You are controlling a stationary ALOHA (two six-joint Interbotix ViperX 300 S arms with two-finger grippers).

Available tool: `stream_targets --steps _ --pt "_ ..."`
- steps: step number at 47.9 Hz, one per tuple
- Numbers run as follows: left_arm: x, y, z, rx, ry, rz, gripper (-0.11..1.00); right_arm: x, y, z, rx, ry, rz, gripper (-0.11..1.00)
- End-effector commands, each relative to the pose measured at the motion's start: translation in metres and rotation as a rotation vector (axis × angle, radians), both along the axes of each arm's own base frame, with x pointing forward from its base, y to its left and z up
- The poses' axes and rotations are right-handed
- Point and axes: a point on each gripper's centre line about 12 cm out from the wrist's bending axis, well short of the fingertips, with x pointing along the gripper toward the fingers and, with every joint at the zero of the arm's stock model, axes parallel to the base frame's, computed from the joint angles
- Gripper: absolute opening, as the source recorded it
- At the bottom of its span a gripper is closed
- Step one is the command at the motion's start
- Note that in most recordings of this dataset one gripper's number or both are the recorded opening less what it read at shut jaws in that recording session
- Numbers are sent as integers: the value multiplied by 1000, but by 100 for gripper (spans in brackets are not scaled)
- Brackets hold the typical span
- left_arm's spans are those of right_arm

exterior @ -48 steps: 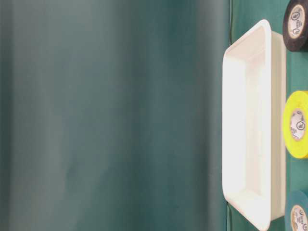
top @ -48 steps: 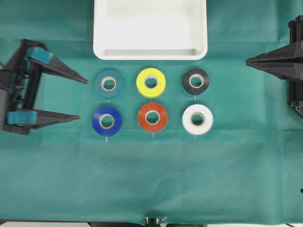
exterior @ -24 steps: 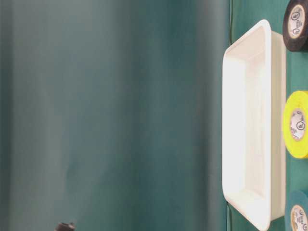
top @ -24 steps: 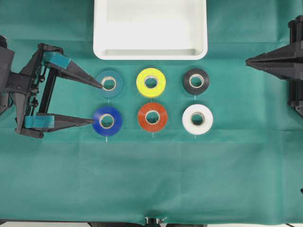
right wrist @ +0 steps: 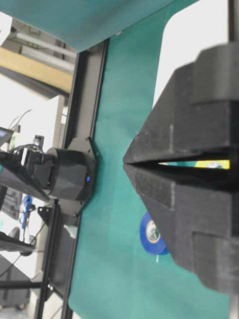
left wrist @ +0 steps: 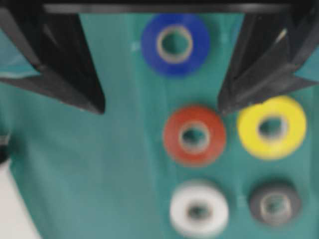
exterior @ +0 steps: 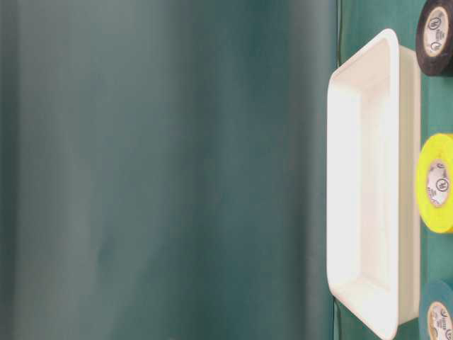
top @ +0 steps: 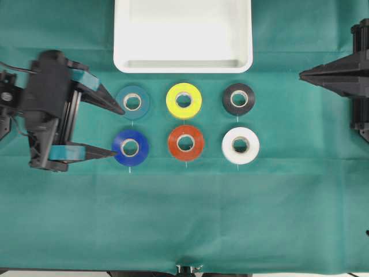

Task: Place the tape from the fixed location into the white case.
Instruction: 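Move the open left gripper over the blue tape roll, then lower the left gripper and close its fingers inside the blue roll's core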

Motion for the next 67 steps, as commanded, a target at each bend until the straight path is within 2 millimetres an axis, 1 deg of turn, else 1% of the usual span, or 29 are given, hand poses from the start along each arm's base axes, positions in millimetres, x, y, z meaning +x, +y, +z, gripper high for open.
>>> stream_targets --steps 1,13,27,45,61,67 --pt "6 -3 11 1 59 1 97 3 0 10 1 -21 -2 0" --pt "17 -12 12 23 219 -10 97 3 0 9 3 -14 -2 0" --pt "19 -14 8 37 351 3 97 3 0 9 3 -11 -2 0" --pt "20 -16 7 34 344 3 97 3 0 9 5 -12 -2 0" --pt "22 -22 -12 44 374 -11 97 3 0 9 5 -11 -2 0" --pt "23 -22 -27 53 406 -10 97 3 0 8 5 -8 -2 0"
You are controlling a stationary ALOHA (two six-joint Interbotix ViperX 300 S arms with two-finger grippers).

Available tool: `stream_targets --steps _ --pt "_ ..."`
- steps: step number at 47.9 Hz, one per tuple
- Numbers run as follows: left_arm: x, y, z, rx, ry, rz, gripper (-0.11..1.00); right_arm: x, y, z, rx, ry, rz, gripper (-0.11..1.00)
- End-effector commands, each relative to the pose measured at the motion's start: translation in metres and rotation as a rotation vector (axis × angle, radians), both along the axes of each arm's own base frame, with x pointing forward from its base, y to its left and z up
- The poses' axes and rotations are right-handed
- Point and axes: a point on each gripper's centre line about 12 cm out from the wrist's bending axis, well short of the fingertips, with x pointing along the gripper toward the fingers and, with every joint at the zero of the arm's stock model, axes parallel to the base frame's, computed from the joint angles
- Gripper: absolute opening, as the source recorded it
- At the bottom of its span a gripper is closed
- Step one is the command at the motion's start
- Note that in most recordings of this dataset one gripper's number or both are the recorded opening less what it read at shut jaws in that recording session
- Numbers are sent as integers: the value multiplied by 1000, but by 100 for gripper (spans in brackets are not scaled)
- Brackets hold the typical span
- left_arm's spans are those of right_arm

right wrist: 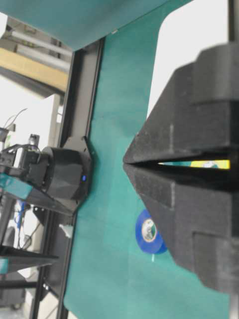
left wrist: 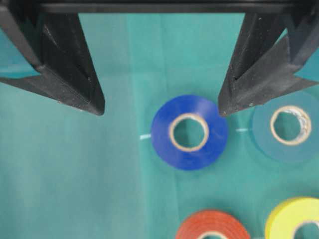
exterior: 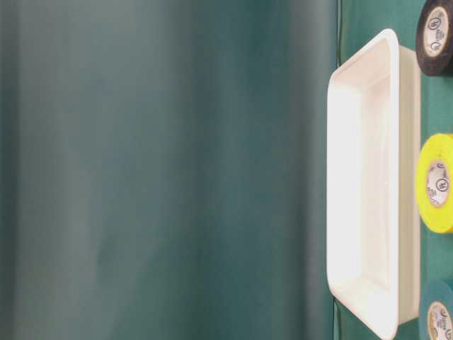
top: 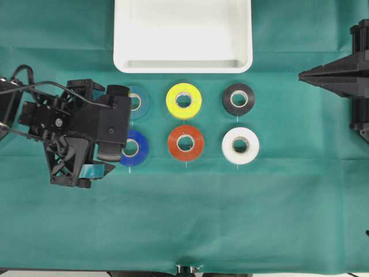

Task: Place the tape from the fixed location into the white case.
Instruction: 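Lower the left gripper and close its fingers inside the blue roll's core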

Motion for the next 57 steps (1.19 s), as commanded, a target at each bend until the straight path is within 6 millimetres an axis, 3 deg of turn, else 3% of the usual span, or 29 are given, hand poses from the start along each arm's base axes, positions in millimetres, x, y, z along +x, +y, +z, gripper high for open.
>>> stream_targets --steps 1,27,57 --pt "2 -1 -3 1 -7 -4 97 3 0 9 3 -20 -2 0" --pt "9 -10 -76 13 39 -25 97 5 0 6 1 -8 -2 0" --pt "19 -15 -117 30 101 -32 97 9 -1 1 2 14 -5 0"
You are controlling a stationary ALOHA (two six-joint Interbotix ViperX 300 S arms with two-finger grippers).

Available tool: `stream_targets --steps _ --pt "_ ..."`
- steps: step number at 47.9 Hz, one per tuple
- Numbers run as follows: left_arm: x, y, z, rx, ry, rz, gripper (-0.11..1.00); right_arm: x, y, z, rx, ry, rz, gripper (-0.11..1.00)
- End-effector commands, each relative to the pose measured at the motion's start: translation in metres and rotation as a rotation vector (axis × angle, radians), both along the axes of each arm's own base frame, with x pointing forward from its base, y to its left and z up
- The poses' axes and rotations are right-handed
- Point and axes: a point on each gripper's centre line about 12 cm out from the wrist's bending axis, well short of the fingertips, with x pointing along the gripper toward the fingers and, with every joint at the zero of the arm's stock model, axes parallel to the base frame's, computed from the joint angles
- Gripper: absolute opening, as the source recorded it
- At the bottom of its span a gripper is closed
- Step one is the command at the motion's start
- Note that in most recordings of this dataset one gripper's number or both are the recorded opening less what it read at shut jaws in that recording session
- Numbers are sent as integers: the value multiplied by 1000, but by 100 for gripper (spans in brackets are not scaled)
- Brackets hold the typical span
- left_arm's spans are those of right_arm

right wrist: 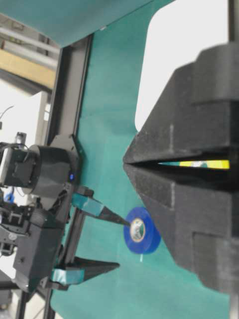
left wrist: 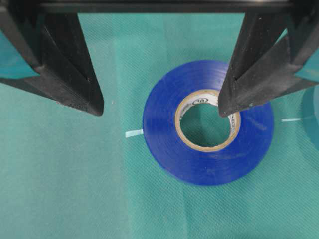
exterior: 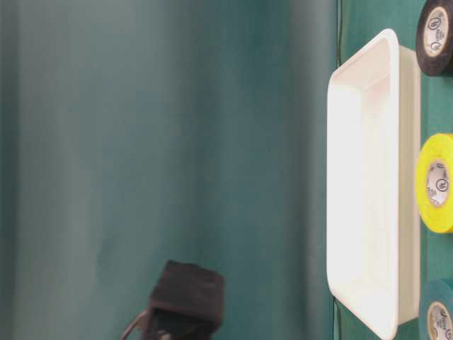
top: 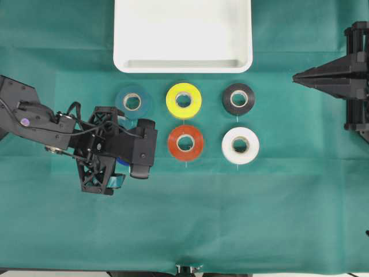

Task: Place the tape from the fixed location into the white case.
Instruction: 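Lower the left gripper and close its fingers inside the blue roll's core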

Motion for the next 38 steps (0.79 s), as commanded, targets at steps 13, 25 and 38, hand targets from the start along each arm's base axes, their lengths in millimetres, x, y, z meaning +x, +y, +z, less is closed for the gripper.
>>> stream_targets --steps 13,25,38 --pt "9 -3 -12 -2 -19 -6 97 3 -2 7 1 -18 -8 0" --pt "10 -4 -21 2 -4 -6 97 4 -2 7 1 -17 -10 0" --pt "9 -3 -22 4 1 -5 97 4 -2 7 1 -15 -10 0"
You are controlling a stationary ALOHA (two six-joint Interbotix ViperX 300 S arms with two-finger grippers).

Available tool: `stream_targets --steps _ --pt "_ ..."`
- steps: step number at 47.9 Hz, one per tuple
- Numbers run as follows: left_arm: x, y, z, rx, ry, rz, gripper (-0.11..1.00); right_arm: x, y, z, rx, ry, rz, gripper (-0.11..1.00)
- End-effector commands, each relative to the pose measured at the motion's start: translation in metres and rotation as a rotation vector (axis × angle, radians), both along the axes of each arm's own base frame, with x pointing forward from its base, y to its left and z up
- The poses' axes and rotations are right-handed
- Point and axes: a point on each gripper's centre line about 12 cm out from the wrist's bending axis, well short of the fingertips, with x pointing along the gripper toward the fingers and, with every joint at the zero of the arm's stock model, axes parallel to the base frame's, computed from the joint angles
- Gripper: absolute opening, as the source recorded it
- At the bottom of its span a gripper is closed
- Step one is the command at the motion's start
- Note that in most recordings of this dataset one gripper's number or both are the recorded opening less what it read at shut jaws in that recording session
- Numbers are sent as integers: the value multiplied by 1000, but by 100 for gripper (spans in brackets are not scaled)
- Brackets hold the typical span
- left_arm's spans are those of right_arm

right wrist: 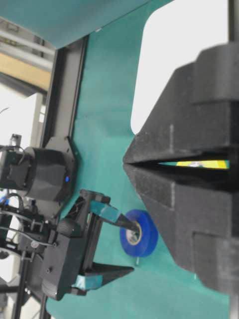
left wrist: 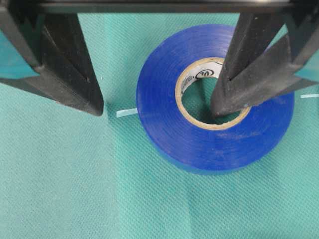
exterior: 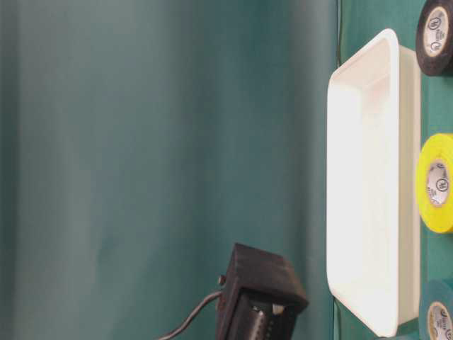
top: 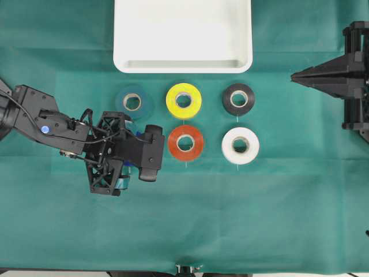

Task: Place the tape from the fixed location into the white case.
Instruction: 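Lower the left gripper and close its fingers inside the blue roll's core, then lift the blue tape roll off the table with the left gripper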

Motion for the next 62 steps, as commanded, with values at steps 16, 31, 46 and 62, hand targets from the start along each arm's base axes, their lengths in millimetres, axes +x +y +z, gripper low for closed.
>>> stream_targets --steps 16,31,46,62 --pt "2 -1 7 -5 -22 -1 90 2 0 9 1 -25 -2 0" --pt "5 0 10 -10 -42 4 24 3 0 8 1 -21 -2 0" --pt "6 0 11 -10 -47 1 24 3 0 7 1 -17 -2 0" --pt "8 -1 16 -13 -60 -2 24 3 0 7 3 -18 -2 0"
